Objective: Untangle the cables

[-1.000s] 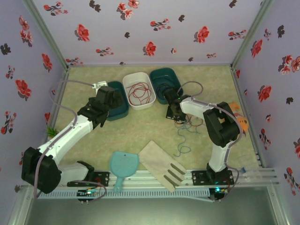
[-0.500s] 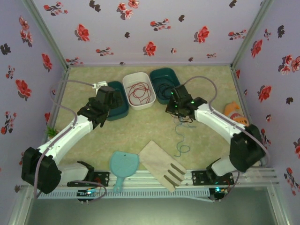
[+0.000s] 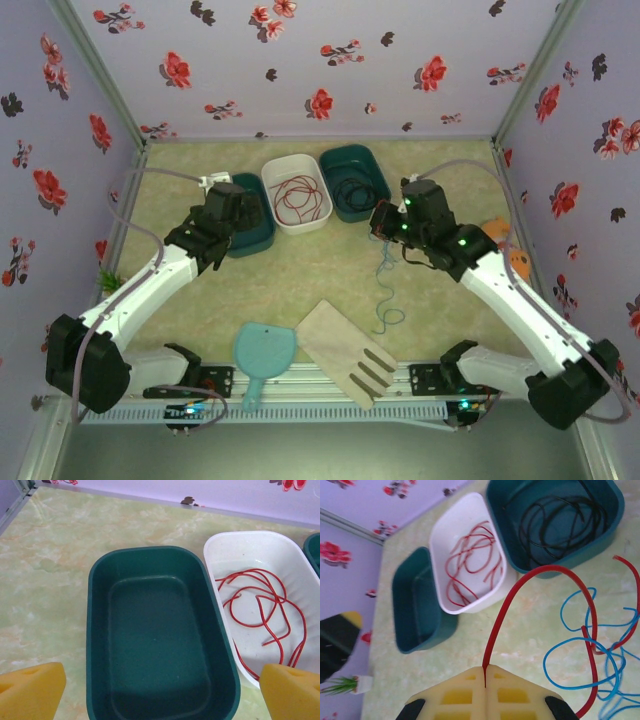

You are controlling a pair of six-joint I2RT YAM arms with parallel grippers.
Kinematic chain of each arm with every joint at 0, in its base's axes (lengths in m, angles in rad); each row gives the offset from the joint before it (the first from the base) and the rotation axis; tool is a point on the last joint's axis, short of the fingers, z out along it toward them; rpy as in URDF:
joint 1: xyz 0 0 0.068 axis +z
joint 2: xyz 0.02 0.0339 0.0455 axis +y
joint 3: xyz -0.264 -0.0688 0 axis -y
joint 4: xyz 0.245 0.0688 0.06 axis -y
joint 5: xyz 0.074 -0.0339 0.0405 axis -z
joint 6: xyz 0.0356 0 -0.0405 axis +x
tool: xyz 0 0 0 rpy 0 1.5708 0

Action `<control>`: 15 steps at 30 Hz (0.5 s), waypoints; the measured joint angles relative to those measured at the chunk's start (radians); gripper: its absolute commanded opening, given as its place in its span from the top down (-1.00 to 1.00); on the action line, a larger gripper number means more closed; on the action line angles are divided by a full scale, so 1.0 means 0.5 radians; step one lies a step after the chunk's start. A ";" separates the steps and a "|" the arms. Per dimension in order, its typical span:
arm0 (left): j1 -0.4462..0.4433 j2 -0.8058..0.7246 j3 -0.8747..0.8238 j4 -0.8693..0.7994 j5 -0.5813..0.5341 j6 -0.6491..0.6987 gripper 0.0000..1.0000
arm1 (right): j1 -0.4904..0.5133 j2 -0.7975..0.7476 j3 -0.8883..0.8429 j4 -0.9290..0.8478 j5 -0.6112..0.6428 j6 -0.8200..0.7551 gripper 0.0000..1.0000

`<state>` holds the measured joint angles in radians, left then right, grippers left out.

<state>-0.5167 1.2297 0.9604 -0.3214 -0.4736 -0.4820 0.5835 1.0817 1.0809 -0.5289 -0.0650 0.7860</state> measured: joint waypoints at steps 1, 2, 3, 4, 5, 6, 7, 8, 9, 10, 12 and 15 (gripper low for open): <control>0.000 0.000 0.000 -0.001 0.014 0.005 -0.99 | -0.002 -0.045 0.007 -0.004 -0.021 -0.001 1.00; 0.000 -0.001 0.000 -0.001 0.030 0.010 -0.99 | -0.002 -0.081 0.014 -0.005 -0.042 -0.001 1.00; 0.000 0.000 0.000 0.001 0.053 0.020 -0.99 | -0.005 -0.122 0.022 -0.003 -0.073 0.000 1.00; -0.001 0.000 0.000 0.002 0.080 0.029 -0.99 | -0.008 -0.153 0.027 -0.002 -0.098 0.001 1.00; -0.007 0.000 0.000 0.011 0.114 0.043 -0.99 | -0.012 -0.191 0.031 -0.003 -0.134 0.001 1.00; -0.018 0.000 0.000 0.030 0.156 0.064 -0.99 | -0.019 -0.220 0.037 -0.005 -0.166 0.002 1.00; -0.028 -0.001 0.000 0.054 0.203 0.089 -0.99 | -0.027 -0.240 0.043 -0.008 -0.189 0.002 1.00; -0.047 -0.001 0.000 0.091 0.263 0.107 -0.99 | -0.041 -0.260 0.047 -0.010 -0.214 0.002 1.00; -0.071 -0.001 -0.001 0.140 0.336 0.127 -0.99 | -0.056 -0.278 0.048 -0.012 -0.243 0.005 1.00; -0.094 -0.001 -0.005 0.185 0.403 0.135 -0.99 | -0.072 -0.291 0.048 -0.016 -0.270 0.008 1.00; -0.153 -0.001 -0.041 0.357 0.590 0.141 -0.99 | -0.108 -0.310 0.044 -0.009 -0.339 0.024 1.00; -0.265 0.021 -0.137 0.610 0.835 0.140 -0.99 | -0.166 -0.342 -0.022 0.076 -0.465 0.076 1.00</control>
<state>-0.6491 1.2400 0.8917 -0.0162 -0.0559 -0.4118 0.5003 0.9108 1.0698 -0.4911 -0.2977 0.8242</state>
